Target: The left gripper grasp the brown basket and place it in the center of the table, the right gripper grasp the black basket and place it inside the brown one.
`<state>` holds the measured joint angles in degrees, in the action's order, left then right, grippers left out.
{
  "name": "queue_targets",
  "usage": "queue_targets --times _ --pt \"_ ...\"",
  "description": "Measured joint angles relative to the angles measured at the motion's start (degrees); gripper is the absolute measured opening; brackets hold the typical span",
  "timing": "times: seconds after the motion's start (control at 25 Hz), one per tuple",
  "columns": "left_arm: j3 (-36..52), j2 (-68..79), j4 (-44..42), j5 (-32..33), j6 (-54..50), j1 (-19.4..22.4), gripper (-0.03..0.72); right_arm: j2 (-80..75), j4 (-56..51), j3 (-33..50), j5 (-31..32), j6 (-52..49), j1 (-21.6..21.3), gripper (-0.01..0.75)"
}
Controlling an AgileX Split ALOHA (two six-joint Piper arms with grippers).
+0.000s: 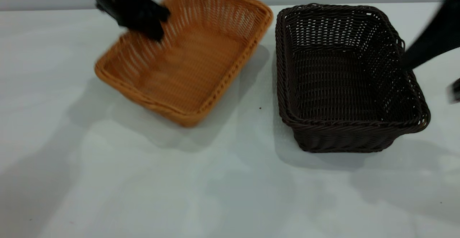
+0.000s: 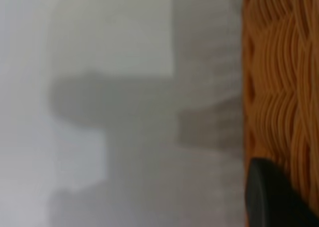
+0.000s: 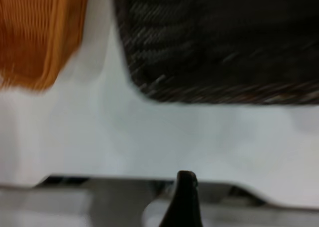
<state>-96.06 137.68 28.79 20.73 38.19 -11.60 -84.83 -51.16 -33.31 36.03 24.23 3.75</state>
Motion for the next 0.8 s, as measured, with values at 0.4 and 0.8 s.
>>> queue_targets --times 0.4,0.8 --pt "0.0 -8.9 -0.9 -2.4 0.6 3.4 0.081 -15.8 -38.4 -0.4 -10.0 0.7 10.5 0.591" --pt "0.1 -9.1 -1.1 -3.8 1.8 3.6 0.081 -24.5 -47.9 -0.5 -16.6 1.4 10.5 0.591"
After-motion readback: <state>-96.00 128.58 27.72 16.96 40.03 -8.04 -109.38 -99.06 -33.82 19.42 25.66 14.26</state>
